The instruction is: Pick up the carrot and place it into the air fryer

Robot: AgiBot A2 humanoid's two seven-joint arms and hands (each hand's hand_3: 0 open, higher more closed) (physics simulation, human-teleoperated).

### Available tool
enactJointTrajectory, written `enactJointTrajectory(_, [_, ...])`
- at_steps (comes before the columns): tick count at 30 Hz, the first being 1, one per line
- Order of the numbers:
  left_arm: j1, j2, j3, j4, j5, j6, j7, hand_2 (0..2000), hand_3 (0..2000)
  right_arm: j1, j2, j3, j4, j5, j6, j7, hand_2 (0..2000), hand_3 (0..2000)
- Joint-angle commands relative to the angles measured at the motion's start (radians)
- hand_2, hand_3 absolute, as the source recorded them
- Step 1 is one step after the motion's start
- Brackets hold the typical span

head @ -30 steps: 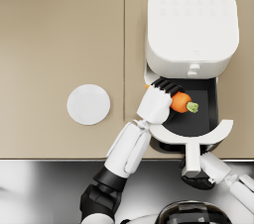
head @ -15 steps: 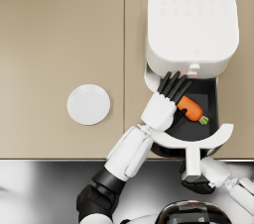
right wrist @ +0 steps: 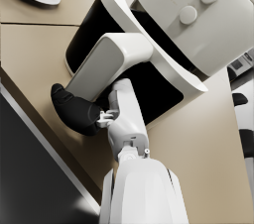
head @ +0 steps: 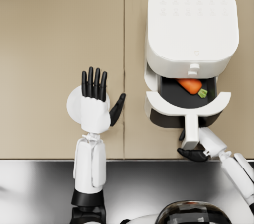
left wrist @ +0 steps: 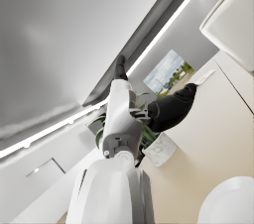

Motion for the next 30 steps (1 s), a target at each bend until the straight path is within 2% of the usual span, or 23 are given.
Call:
enactJointTrajectory(1, [0.004,0.0,-0.063,-0.018,0.0,0.0,0.0,0,0,0.099,-0.179,-0.02,0.16,0.0,0.007,-0.001,2000,2000])
enactJointTrajectory(2, [-0.005,0.0,-0.029,-0.006,0.0,0.0,0.0,0,0,0.114,-0.193,-0.02,0.129,0.001,0.018,-0.003,2000,2000])
enactJointTrajectory(3, [-0.002,0.0,-0.065,-0.028,0.0,-0.001,0.0,0,0,0.131,-0.207,-0.025,0.095,0.001,0.037,-0.002,2000,2000])
enactJointTrajectory(9, [0.007,0.001,-0.054,-0.026,0.0,-0.001,0.0,0,0,0.24,-0.274,-0.027,-0.119,0.001,0.107,0.006,2000,2000])
enactJointTrajectory(10, [-0.012,0.0,-0.054,-0.025,0.0,-0.001,0.0,0,0,0.26,-0.288,-0.029,-0.157,0.001,0.106,0.006,2000,2000])
enactJointTrajectory(12, [0.007,0.002,-0.05,-0.021,0.0,-0.001,0.0,0,0,0.304,-0.328,-0.044,-0.238,0.001,0.104,0.006,2000,2000])
enactJointTrajectory(17, [-0.011,0.002,-0.045,-0.018,0.0,-0.001,0.0,0,0,0.406,-0.421,-0.073,-0.456,0.002,0.087,0.007,2000,2000])
enactJointTrajectory(20, [0.002,0.004,-0.036,-0.027,0.0,-0.001,0.0,0,0,0.449,-0.452,-0.068,-0.572,0.002,0.09,0.01,2000,2000])
enactJointTrajectory(24, [-0.014,0.004,-0.035,-0.022,0.0,-0.001,0.0,0,0,0.464,-0.432,-0.002,-0.556,0.002,0.103,0.011,2000,2000])
enactJointTrajectory(25, [-0.015,0.004,-0.035,-0.022,0.0,-0.001,0.0,0,0,0.358,-0.297,-0.043,-0.592,0.001,0.109,0.01,2000,2000])
enactJointTrajectory(30, [-0.018,0.004,-0.035,-0.022,0.0,-0.001,0.0,0,0,0.383,-0.283,-0.013,-0.595,0.0,0.12,0.011,2000,2000])
